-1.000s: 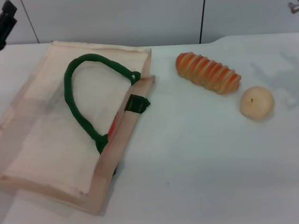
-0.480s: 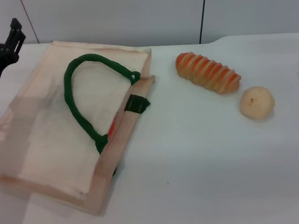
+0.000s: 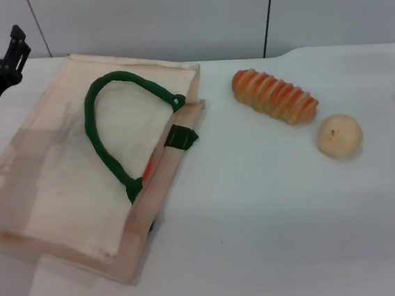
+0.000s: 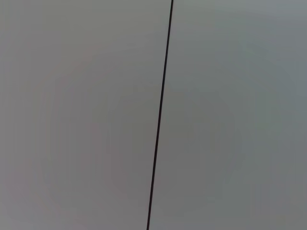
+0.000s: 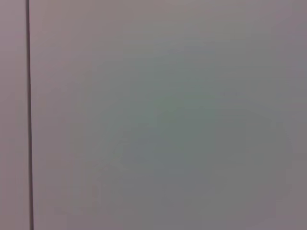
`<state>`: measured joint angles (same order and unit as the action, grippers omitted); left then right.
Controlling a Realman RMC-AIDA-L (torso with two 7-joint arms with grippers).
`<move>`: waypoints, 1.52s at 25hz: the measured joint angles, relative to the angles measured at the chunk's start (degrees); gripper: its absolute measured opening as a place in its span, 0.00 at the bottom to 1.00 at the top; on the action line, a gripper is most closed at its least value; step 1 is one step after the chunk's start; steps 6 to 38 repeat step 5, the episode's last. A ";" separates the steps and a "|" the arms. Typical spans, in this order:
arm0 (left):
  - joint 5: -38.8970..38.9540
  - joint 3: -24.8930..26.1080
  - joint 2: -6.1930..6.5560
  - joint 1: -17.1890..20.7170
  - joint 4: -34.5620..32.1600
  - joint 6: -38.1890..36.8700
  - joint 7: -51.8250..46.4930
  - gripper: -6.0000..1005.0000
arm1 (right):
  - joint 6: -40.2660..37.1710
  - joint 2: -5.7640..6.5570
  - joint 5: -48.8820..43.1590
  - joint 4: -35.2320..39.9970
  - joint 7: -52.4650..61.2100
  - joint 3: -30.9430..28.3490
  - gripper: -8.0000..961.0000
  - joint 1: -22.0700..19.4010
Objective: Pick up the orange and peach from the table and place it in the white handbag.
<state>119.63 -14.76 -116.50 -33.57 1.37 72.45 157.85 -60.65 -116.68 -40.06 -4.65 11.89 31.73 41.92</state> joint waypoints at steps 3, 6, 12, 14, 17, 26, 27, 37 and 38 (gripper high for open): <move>0.45 0.00 -0.02 0.15 0.06 0.21 0.01 0.79 | 0.01 -0.01 0.02 -0.01 0.10 0.00 0.92 0.06; 0.46 0.00 -0.03 0.28 0.08 0.22 0.01 0.79 | 0.01 -0.03 0.03 -0.03 0.17 0.00 0.92 0.09; 0.46 0.00 -0.03 0.28 0.08 0.22 0.01 0.79 | 0.01 -0.03 0.03 -0.03 0.17 0.00 0.92 0.09; 0.46 0.00 -0.03 0.28 0.08 0.22 0.01 0.79 | 0.01 -0.03 0.03 -0.03 0.17 0.00 0.92 0.09; 0.46 0.00 -0.03 0.28 0.08 0.22 0.01 0.79 | 0.01 -0.03 0.03 -0.03 0.17 0.00 0.92 0.09; 0.46 0.00 -0.03 0.28 0.08 0.22 0.01 0.79 | 0.01 -0.03 0.03 -0.03 0.17 0.00 0.92 0.09; 0.46 0.00 -0.03 0.28 0.08 0.22 0.01 0.79 | 0.01 -0.03 0.03 -0.03 0.17 0.00 0.92 0.09; 0.46 0.00 -0.03 0.28 0.08 0.22 0.01 0.79 | 0.01 -0.03 0.03 -0.03 0.17 0.00 0.92 0.09; 0.46 0.00 -0.03 0.28 0.08 0.22 0.01 0.79 | 0.01 -0.03 0.03 -0.03 0.17 0.00 0.92 0.09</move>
